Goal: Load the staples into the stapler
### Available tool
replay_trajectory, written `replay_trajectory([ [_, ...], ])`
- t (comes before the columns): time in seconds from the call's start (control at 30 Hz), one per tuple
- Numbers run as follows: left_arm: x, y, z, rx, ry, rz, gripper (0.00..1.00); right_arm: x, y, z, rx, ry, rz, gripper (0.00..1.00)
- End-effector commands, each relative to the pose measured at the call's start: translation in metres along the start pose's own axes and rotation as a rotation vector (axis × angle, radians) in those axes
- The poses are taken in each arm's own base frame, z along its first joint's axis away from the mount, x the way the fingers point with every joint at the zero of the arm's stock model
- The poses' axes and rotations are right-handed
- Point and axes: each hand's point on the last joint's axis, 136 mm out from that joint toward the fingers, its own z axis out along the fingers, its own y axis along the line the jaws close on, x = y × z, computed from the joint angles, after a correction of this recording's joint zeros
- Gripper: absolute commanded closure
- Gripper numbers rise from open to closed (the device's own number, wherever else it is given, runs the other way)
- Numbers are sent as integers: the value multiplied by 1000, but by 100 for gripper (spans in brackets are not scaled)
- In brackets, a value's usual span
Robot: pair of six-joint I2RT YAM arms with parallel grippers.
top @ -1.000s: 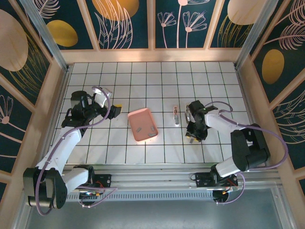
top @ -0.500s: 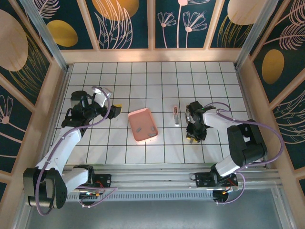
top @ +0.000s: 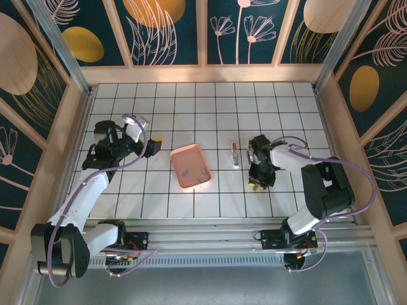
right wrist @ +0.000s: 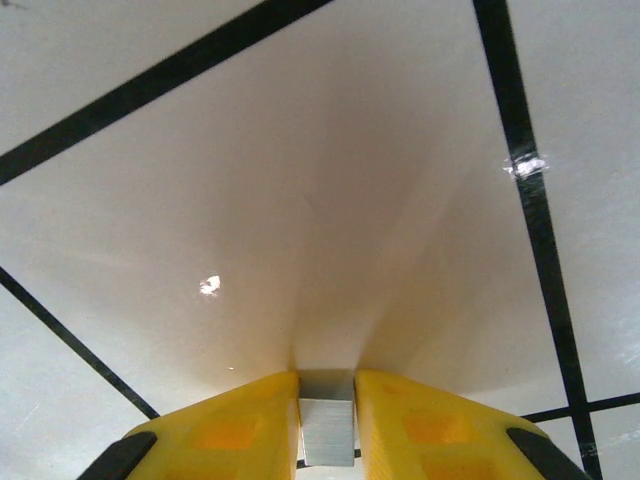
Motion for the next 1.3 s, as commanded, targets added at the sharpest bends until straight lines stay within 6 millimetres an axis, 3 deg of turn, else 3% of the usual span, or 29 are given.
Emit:
replay_trajectory([
  [0.0, -12, 4, -2, -10, -37, 14, 15, 2, -12, 12, 51, 16, -7, 80],
  [0.37, -9, 3, -8, -45, -66, -19, 15, -11, -6, 12, 29, -44, -1, 82],
  [0.57, 1, 5, -7, -60, -62, -74, 14, -16, 4, 0, -12, -102, 24, 82],
  [1.0, -13, 8, 2, -32, -149, -129, 15, -33, 12, -43, -132, -325, 10, 82],
  [1.27, -12, 6, 6, -7, -141, -81, 16, -55, 24, -69, -183, -480, -71, 83],
])
